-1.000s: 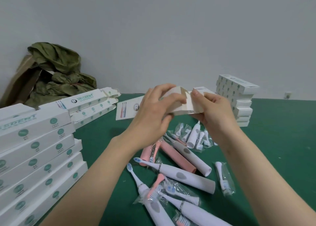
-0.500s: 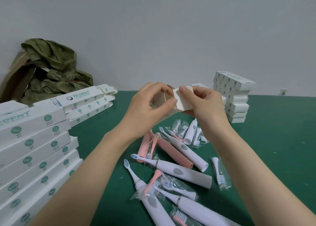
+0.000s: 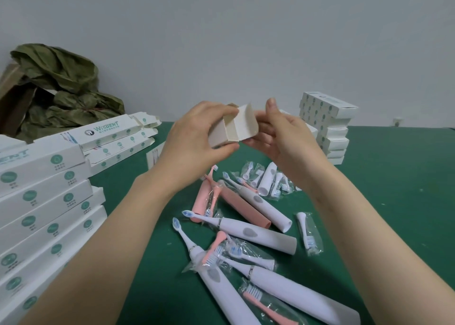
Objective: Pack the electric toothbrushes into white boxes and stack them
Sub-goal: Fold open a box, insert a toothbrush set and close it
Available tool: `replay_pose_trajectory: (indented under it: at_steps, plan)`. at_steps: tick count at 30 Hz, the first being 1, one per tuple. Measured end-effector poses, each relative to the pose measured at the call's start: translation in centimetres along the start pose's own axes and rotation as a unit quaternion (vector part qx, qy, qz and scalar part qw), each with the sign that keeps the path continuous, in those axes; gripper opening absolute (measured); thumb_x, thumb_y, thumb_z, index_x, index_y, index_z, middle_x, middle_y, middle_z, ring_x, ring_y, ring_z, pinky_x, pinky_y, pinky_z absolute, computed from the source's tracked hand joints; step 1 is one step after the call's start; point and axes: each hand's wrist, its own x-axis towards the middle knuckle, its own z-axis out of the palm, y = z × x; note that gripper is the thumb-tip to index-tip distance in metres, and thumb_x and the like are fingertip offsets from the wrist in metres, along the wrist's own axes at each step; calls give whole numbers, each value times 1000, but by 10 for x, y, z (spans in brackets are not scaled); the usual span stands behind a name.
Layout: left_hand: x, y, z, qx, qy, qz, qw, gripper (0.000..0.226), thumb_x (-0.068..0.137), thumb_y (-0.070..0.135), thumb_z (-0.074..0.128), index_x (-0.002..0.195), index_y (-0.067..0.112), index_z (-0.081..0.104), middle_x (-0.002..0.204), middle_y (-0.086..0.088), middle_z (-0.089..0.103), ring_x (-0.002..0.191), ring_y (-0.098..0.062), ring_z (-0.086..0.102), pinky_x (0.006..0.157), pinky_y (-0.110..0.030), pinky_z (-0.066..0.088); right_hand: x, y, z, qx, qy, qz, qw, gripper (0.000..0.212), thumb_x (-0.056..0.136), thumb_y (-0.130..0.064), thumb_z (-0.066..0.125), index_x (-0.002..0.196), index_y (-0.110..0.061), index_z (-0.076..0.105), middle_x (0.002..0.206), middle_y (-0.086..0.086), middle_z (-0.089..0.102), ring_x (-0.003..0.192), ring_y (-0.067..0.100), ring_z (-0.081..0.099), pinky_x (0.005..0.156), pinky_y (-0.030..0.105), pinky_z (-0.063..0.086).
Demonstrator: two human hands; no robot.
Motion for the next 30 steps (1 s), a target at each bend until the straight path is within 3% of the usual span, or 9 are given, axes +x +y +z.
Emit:
replay_pose_trajectory:
  at_steps: [2,5,8,11,15,17,21,24,30]
  plan:
    - [0,-6,0,13,10,-30,999,51,72,22,78,120,21,62,117,11,55,102,-3,48,86,-22,36,-4,5,-16,-264,-10,-11,964,20,95,-23,55,89,-7,65,76,1,67,62,6,59,67,22,52]
    - [-1,-14,2,31,5,-57,998,50,72,22,77,119,23,62,115,13,54,103,-7,49,87,-25,36,-22,26,-42,-630,-76,101,766,22,87,-28,64,86,-6,63,82,7,67,58,7,50,53,19,37]
    - [-3,-19,7,38,-21,-70,997,50,74,25,76,122,24,60,115,13,52,101,-5,45,90,-29,37,-37,47,-47,-673,-107,215,700,36,86,-35,59,87,0,64,85,14,67,62,18,49,55,25,37]
    - [-6,-24,12,54,-52,-76,994,52,78,26,74,126,23,56,124,5,54,110,-14,47,96,-36,37,-36,54,-44,-715,-115,219,654,40,85,-40,54,56,-14,44,57,2,45,51,18,40,48,24,30]
    - [-10,-31,18,116,-63,-92,987,49,75,25,73,122,25,58,121,3,54,110,-20,48,88,-33,32,-26,35,-45,-663,-80,171,724,44,94,-43,48,57,-19,39,60,10,54,50,18,41,53,26,37]
    - [-11,-34,20,141,-52,-118,982,45,73,27,72,117,26,59,116,2,54,106,-22,48,83,-33,30,-19,14,-50,-603,7,90,792,34,93,-37,55,70,-13,61,73,15,68,55,19,53,55,29,44]
    - [-14,-38,25,137,-37,-163,976,47,73,27,69,118,23,57,114,0,54,105,-23,47,83,-35,31,-12,-19,-58,-409,192,-117,884,12,86,-37,65,88,-25,65,75,1,71,68,19,69,68,40,57]
    - [-14,-41,26,144,-34,-179,973,51,73,27,68,122,22,55,118,-1,54,108,-24,48,86,-37,34,-11,-27,-57,-292,250,-206,900,9,91,-31,60,84,-28,65,76,0,70,64,8,69,78,41,57]
    - [-11,-39,20,141,-8,-196,970,52,70,29,71,119,21,56,106,-1,54,100,-26,50,82,-39,39,-8,-32,-49,-268,197,-220,917,20,96,-28,54,78,-27,63,68,-6,65,62,8,62,76,38,55]
